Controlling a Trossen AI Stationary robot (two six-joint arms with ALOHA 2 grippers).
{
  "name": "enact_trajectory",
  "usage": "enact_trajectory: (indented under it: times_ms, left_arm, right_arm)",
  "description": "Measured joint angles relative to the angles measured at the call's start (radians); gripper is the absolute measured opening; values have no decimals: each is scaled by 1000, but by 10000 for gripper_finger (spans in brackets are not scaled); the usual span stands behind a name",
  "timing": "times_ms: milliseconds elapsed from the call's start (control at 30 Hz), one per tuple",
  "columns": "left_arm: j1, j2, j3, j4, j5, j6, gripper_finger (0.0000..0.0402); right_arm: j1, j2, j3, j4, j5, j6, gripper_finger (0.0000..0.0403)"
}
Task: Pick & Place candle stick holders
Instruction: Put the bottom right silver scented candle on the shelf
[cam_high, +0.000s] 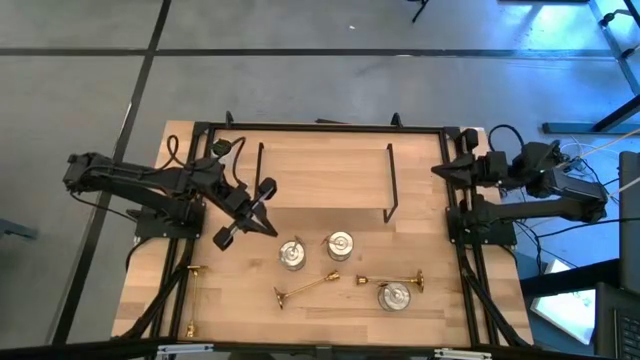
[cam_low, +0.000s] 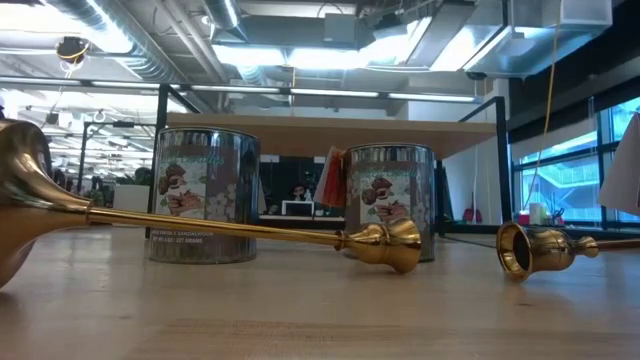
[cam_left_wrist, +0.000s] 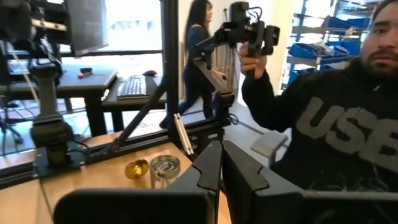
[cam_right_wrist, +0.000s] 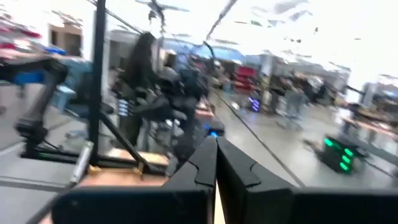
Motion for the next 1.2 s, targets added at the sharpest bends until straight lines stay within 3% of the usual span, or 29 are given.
enact_trajectory:
  times_ms: [100,233,400,600,867,967,1200]
  left_arm:
    - [-21,0,0,-7,-1,23,6]
    - [-45,0,0,-7,-3,40,6]
    - [-78,1,0,-39,-5,41,6]
    - [-113,4,0,-86,-11,70,6]
    - [-161,5,0,-163,-142,91,6]
    - [-171,5,0,-166,-192,93,6]
    - [-175,6,0,-160,-242,80,6]
  right_arm:
    - [0,50,0,101,-97,28,7]
    - [1,142,0,221,-177,286,7]
    - [3,283,0,263,-215,321,16]
    - [31,401,0,227,-218,465,87]
    - [236,480,28,18,-230,631,192]
    - [344,502,41,-27,-183,711,202]
    - [587,562,43,-49,91,834,202]
